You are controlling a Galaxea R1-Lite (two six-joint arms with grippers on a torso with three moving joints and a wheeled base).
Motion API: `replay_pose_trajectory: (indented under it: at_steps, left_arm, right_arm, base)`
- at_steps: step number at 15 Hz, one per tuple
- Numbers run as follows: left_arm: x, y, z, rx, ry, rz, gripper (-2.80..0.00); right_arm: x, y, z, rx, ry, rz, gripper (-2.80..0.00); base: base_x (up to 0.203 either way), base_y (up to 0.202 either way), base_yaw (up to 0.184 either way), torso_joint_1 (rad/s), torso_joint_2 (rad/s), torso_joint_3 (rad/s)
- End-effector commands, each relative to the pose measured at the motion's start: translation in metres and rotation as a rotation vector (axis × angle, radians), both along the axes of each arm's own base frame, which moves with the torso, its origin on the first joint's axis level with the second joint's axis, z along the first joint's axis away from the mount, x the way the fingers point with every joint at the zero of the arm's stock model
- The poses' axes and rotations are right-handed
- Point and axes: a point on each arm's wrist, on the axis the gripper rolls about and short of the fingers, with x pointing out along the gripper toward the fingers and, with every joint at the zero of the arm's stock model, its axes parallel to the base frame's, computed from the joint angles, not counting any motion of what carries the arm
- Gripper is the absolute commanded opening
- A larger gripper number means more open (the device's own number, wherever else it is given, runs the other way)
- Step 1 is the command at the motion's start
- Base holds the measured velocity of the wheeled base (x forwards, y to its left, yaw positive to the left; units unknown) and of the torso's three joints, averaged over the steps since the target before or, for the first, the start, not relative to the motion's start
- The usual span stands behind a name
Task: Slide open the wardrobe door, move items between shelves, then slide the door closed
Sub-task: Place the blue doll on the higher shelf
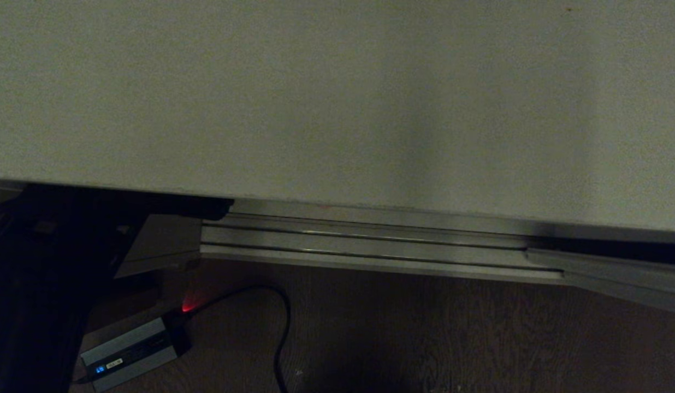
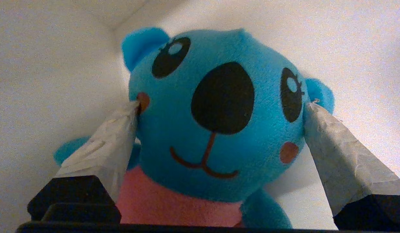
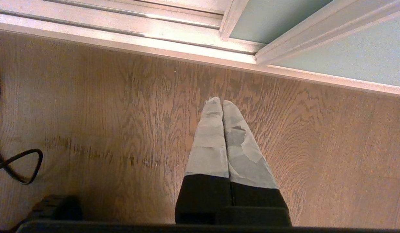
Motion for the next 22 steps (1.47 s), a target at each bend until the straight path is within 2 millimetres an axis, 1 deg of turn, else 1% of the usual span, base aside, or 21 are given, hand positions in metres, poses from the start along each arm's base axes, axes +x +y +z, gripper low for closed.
replay_pose_trajectory:
  at_steps: [1, 6, 9, 10, 13, 18, 20, 22]
  left_arm:
    - [0.001, 0.003, -0.001, 0.019, 0.004, 0.018, 0.00]
    - [0.004, 0.006, -0.004, 0.043, 0.021, 0.034, 0.00]
    - [0.009, 0.008, -0.001, 0.033, 0.024, 0.029, 0.00]
    - [0.011, 0.008, -0.003, 0.031, 0.038, 0.025, -2.80]
    - [0.015, 0.007, -0.006, 0.017, 0.050, 0.024, -2.80]
    - [0.015, 0.007, -0.005, 0.014, 0.040, 0.022, -2.80]
    - [0.013, 0.007, 0.002, -0.011, 0.021, 0.010, -2.80]
    - [0.009, 0.005, 0.010, -0.105, 0.029, -0.037, -2.80]
  right_arm:
    - [0.000, 0.000, -0.001, 0.000, 0.001, 0.000, -2.80]
    - [0.000, 0.000, -0.001, 0.000, 0.001, 0.000, -2.80]
    - [0.000, 0.000, -0.001, 0.000, 0.001, 0.000, -2.80]
    - [0.000, 0.000, -0.001, 0.000, 0.001, 0.000, -2.80]
    - [0.000, 0.000, -0.001, 0.000, 0.000, 0.000, -2.80]
    - [0.000, 0.000, -0.001, 0.000, 0.003, 0.000, -2.80]
    - [0.000, 0.000, -0.001, 0.000, 0.003, 0.000, -2.80]
    - [0.000, 0.000, -0.001, 0.000, 0.003, 0.000, -2.80]
  base:
    - [0.000, 0.000, 0.000, 0.000, 0.00, 0.000]
    - [0.000, 0.000, 0.000, 0.000, 0.00, 0.000]
    - [0.000, 0.000, 0.000, 0.000, 0.00, 0.000]
    - [0.000, 0.000, 0.000, 0.000, 0.00, 0.000]
    - [0.000, 0.000, 0.000, 0.000, 0.00, 0.000]
    - [0.000, 0.000, 0.000, 0.000, 0.00, 0.000]
    - [0.000, 0.000, 0.000, 0.000, 0.00, 0.000]
    - [0.000, 0.000, 0.000, 0.000, 0.00, 0.000]
